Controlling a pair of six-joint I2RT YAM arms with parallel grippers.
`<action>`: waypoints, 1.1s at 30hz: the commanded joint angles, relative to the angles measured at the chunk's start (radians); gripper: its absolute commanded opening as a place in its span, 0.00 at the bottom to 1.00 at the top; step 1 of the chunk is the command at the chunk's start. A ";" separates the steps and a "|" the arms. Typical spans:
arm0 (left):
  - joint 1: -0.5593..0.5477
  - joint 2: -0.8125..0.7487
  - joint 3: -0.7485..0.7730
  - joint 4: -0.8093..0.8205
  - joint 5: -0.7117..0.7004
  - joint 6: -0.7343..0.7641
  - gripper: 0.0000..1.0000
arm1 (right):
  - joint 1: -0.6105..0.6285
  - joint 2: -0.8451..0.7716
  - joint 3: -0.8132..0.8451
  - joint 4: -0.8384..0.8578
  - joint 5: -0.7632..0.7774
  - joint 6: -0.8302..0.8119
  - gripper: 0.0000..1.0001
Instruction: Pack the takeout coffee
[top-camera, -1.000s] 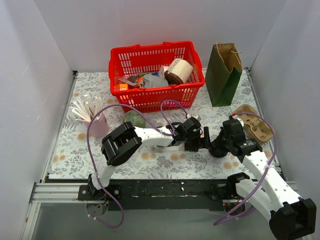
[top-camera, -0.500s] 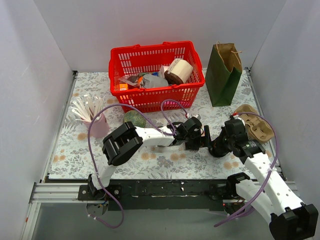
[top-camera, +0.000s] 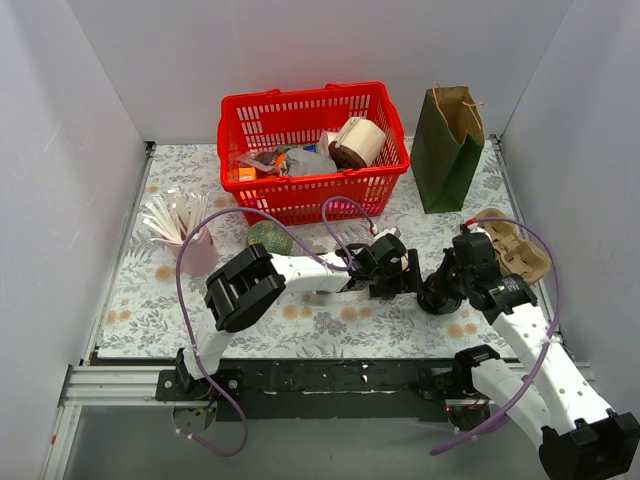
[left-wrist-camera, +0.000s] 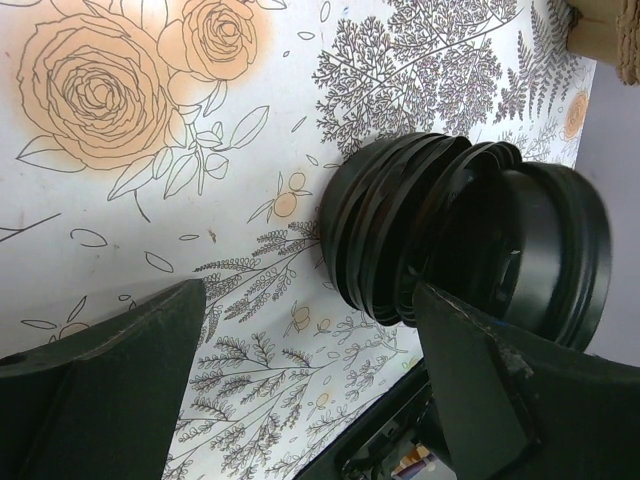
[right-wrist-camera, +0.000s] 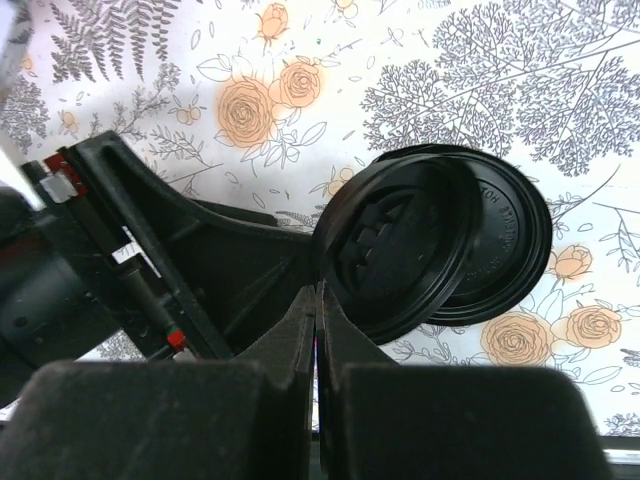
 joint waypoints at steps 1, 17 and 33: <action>0.000 -0.006 0.002 -0.059 -0.014 0.037 0.87 | -0.004 -0.020 0.091 -0.027 0.019 -0.050 0.01; 0.001 -0.164 -0.067 0.019 0.032 0.069 0.94 | -0.004 -0.045 0.125 -0.061 0.111 -0.121 0.01; 0.001 -0.126 -0.035 0.006 0.057 0.077 0.94 | -0.004 0.017 0.059 -0.018 -0.061 -0.098 0.51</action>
